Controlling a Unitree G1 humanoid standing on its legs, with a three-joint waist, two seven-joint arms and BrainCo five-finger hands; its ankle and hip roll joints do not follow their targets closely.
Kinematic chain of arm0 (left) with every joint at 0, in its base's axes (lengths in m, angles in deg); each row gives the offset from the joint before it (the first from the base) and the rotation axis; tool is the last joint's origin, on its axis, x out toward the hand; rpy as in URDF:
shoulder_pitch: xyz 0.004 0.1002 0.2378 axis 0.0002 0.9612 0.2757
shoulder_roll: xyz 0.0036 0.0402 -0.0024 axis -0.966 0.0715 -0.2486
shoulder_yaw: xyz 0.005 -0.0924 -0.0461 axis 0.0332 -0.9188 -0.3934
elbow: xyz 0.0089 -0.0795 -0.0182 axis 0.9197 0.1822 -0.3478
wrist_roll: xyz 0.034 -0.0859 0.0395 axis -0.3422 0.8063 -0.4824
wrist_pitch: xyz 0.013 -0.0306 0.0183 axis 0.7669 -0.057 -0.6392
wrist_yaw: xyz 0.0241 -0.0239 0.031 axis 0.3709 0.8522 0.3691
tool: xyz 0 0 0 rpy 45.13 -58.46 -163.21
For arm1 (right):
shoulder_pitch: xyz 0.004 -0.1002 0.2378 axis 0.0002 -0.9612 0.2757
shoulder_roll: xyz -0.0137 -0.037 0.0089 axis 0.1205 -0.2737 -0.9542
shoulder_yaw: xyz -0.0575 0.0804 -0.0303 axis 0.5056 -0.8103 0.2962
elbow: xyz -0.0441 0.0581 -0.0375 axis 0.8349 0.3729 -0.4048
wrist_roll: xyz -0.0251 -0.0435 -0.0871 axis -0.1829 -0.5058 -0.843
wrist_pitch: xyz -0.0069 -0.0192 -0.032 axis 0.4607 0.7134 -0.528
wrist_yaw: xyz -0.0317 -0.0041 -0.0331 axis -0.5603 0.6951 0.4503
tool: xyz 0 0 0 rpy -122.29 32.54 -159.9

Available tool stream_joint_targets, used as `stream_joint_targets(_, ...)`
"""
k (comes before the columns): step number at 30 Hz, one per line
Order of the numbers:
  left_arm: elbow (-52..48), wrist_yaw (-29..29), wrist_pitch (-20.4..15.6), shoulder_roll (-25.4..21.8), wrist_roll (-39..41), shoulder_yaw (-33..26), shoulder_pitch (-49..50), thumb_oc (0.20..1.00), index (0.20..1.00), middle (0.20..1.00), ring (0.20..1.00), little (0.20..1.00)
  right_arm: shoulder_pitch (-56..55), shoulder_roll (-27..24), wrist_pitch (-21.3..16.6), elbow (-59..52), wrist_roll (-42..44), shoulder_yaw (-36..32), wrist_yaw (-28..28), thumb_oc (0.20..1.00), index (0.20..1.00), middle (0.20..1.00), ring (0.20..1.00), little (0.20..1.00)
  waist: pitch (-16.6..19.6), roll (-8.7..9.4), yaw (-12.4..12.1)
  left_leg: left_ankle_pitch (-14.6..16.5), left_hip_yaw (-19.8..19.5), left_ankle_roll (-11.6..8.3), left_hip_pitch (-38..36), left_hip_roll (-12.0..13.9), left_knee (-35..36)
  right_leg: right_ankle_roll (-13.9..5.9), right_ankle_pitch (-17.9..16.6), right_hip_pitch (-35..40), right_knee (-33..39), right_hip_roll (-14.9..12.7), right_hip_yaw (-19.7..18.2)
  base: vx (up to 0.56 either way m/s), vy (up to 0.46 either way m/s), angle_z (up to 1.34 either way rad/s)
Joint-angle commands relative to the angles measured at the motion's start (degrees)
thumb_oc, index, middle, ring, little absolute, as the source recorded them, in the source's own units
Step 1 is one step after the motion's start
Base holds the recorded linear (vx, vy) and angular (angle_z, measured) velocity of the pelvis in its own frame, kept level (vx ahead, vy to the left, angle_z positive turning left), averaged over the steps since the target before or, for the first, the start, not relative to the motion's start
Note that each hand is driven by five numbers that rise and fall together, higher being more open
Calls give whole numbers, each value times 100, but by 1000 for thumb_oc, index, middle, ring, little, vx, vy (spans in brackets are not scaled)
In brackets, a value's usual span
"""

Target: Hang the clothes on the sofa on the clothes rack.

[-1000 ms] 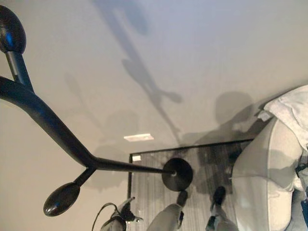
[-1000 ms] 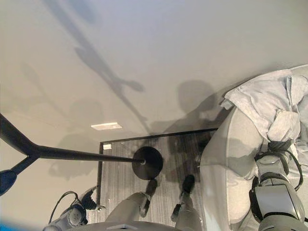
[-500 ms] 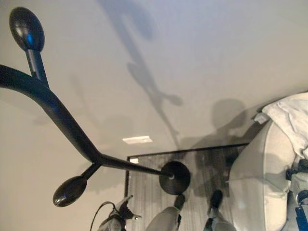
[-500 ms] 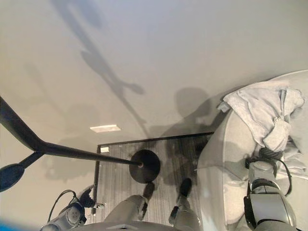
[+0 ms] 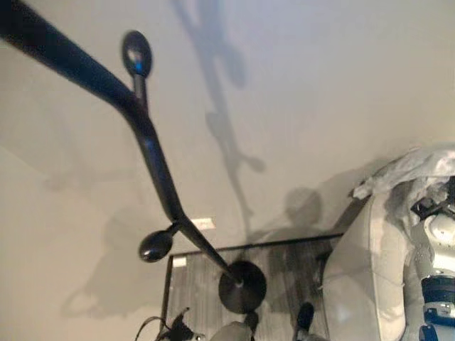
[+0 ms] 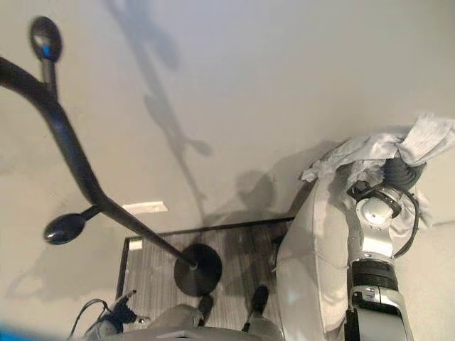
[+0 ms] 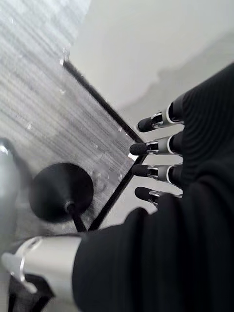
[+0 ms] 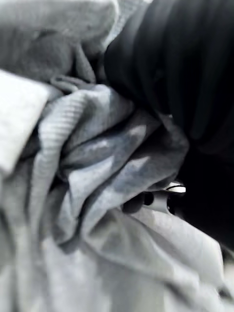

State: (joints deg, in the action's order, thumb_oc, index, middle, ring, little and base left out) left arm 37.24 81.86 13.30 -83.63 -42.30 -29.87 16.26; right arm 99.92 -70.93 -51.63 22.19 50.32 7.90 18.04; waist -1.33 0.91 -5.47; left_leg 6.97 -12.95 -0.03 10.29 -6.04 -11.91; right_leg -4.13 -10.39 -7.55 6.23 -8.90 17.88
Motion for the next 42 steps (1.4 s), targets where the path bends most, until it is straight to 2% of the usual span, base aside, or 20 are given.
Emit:
stream_joint_targets(1, 226, 109, 40, 6, 46, 169, 67, 1000, 1000, 1000, 1000, 1000, 544, -560, -461, -487, -321, -176, 173, 200, 200, 200, 200, 200, 690, -164, -327, -439, 505, -410, -836, 549, 1691, -901, 708, 670, -123, -793, -297, -10, 316, -40)
stream_joint_targets(6, -263, 188, 11, -204, 579, -263, 190, 1000, 1000, 1000, 1000, 1000, 923, -794, -218, -712, -706, 106, 301, 200, 200, 200, 200, 200, 843, -53, -455, -304, 683, -300, -1170, 420, 1691, -1002, 612, 841, -123, -961, -453, -8, 142, -31)
stream_joint_targets(7, -509, 181, -11, -317, 886, -474, 266, 1000, 1000, 1000, 1000, 1000, 1169, -855, -165, -871, -769, 220, 281, 200, 200, 200, 200, 200, 901, 30, -509, -294, 724, -256, -1278, 377, 1691, -1023, 534, 913, -123, -1006, -510, 30, 104, -24)
stream_joint_targets(11, -501, 248, 3, -418, 1089, -680, 240, 1000, 1000, 1000, 1000, 1000, 1800, -880, -83, -1138, -1000, 555, 381, 200, 200, 200, 200, 200, 897, 136, -535, -205, 878, -160, -1553, 337, 1691, -1070, 460, 1014, -123, -1095, -713, -16, 110, -27)
stream_joint_targets(17, -568, 236, -29, -434, 1184, -747, 158, 1000, 1000, 1000, 1000, 1000, 2391, -868, 119, -1604, -1514, 742, 566, 200, 200, 200, 200, 200, 816, 149, -563, -201, 1128, -55, -1601, 237, 1691, -1087, 160, 745, -123, -1179, -1071, -94, 123, -29)
stream_joint_targets(19, -442, 207, -17, -419, 1005, -539, 122, 1000, 1000, 1000, 1000, 1000, 2753, -710, 189, -1857, -1767, 838, 710, 200, 200, 200, 200, 200, 655, 92, -476, -253, 1244, 7, -1537, 219, 1691, -1087, -328, 337, -123, -1176, -1300, -195, 84, -30)
stream_joint_targets(21, -318, 201, 11, -388, 922, -487, 122, 1000, 1000, 1000, 1000, 1000, 2886, -670, 222, -1931, -1852, 869, 727, 200, 200, 200, 200, 200, 602, 46, -491, -266, 1256, 57, -1546, 210, 1691, -1087, -290, 287, -123, -1127, -1298, -142, 74, -47)
stream_joint_targets(24, 44, 147, 169, -313, 877, -507, 182, 1000, 1000, 1000, 1000, 1000, 2971, -538, 255, -2096, -1911, 934, 685, 200, 200, 200, 200, 200, 487, -22, -570, -305, 1176, 174, -1543, 204, 1691, -986, 12, 533, -330, -1009, -1102, -154, 20, -26)
stream_joint_targets(27, 369, 73, 303, -261, 1154, -741, 294, 1000, 1000, 1000, 1000, 1000, 2988, -474, 316, -2222, -2076, 938, 641, 200, 200, 200, 200, 200, 406, -73, -727, -541, 1085, 231, -1379, 261, 1691, -819, 531, 770, -1493, -824, -1005, -183, -15, 3)
stream_joint_targets(28, 370, 73, 302, -262, 1154, -741, 295, 1000, 1000, 1000, 1000, 1000, 2985, -471, 319, -2227, -2078, 936, 641, 200, 200, 200, 200, 200, 404, -69, -721, -540, 1081, 230, -1381, 258, 1691, -818, 552, 761, -1523, -830, -1004, -180, -46, 6)
stream_joint_targets(29, 594, 18, 377, -230, 1277, -863, 426, 1000, 1000, 1000, 1000, 1000, 2951, -454, 316, -2199, -2146, 861, 680, 200, 200, 200, 200, 200, 404, -86, -866, -694, 1055, 253, -1230, 286, 1691, -770, 623, 970, -2245, -693, -900, -197, -96, 7)
stream_joint_targets(31, 771, -40, 421, -222, 1302, -937, 505, 1000, 1000, 1000, 1000, 1000, 2851, -404, 298, -2135, -2150, 794, 725, 200, 200, 200, 200, 200, 436, -35, -977, -868, 1021, 219, -1027, 297, 1691, -712, 658, 1107, -2701, -626, -770, -229, -136, 61)
stream_joint_targets(32, 859, -74, 460, -208, 1280, -963, 548, 1000, 1000, 1000, 1000, 1000, 2748, -420, 303, -2129, -2158, 736, 739, 200, 200, 200, 200, 200, 465, 24, -1031, -953, 1020, 172, -889, 303, 1691, -676, 714, 1263, -2686, -571, -681, -293, -267, 84)
stream_joint_targets(33, 960, -95, 485, -182, 1187, -977, 556, 1000, 1000, 1000, 1000, 1000, 2598, -515, 319, -2157, -2187, 618, 789, 200, 200, 200, 200, 200, 461, 157, -1106, -1093, 1051, 3, -628, 345, 1671, -684, 981, 1635, -2242, -386, -576, -476, -453, 78)
stream_joint_targets(34, 969, -111, 482, -160, 1120, -950, 522, 1000, 1000, 1000, 1000, 1000, 2460, -656, 347, -2185, -2235, 524, 816, 200, 200, 200, 200, 200, 415, 258, -1196, -1253, 1112, -221, -307, 463, 1642, -638, 1444, 1970, -1652, -236, -366, -408, -396, 74)
stream_joint_targets(35, 970, -110, 482, -160, 1121, -942, 517, 1000, 1000, 1000, 1000, 1000, 2460, -664, 345, -2180, -2235, 521, 821, 200, 200, 200, 200, 200, 421, 262, -1192, -1259, 1101, -236, -301, 465, 1644, -627, 1430, 1993, -1601, -224, -345, -370, -318, 65)
stream_joint_targets(37, 879, -81, 466, -122, 1107, -892, 487, 1000, 1000, 1000, 1000, 1000, 2436, -680, 315, -2239, -2197, 618, 779, 200, 200, 200, 200, 200, 379, 278, -1285, -1428, 1127, -365, -70, 690, 1609, -487, 2089, 2158, -1112, 28, -257, -321, -252, 3)
stream_joint_targets(40, 692, 47, 405, 5, 1289, -812, 339, 1000, 1000, 1000, 1000, 1000, 2554, -586, 296, -2053, -2033, 922, 677, 200, 200, 200, 200, 200, 223, 118, -1469, -1880, 975, -634, 272, 1091, 1603, -264, 2365, 2070, -980, 333, -267, -547, -366, -33)
stream_joint_targets(41, 517, 83, 352, 77, 1348, -719, 358, 1000, 1000, 1000, 1000, 1000, 2470, -599, 267, -1905, -1931, 1005, 629, 200, 200, 200, 200, 200, 115, 8, -1534, -2022, 798, -763, 483, 1326, 1671, -101, 2534, 2077, -934, 633, -291, -481, -348, -37)
stream_joint_targets(42, 511, 84, 354, 82, 1352, -713, 361, 1000, 1000, 1000, 1000, 1000, 2475, -610, 260, -1894, -1925, 1009, 629, 200, 200, 200, 200, 200, 120, -22, -1526, -2030, 770, -781, 493, 1353, 1672, -81, 2535, 2071, -942, 669, -281, -670, -500, -30)
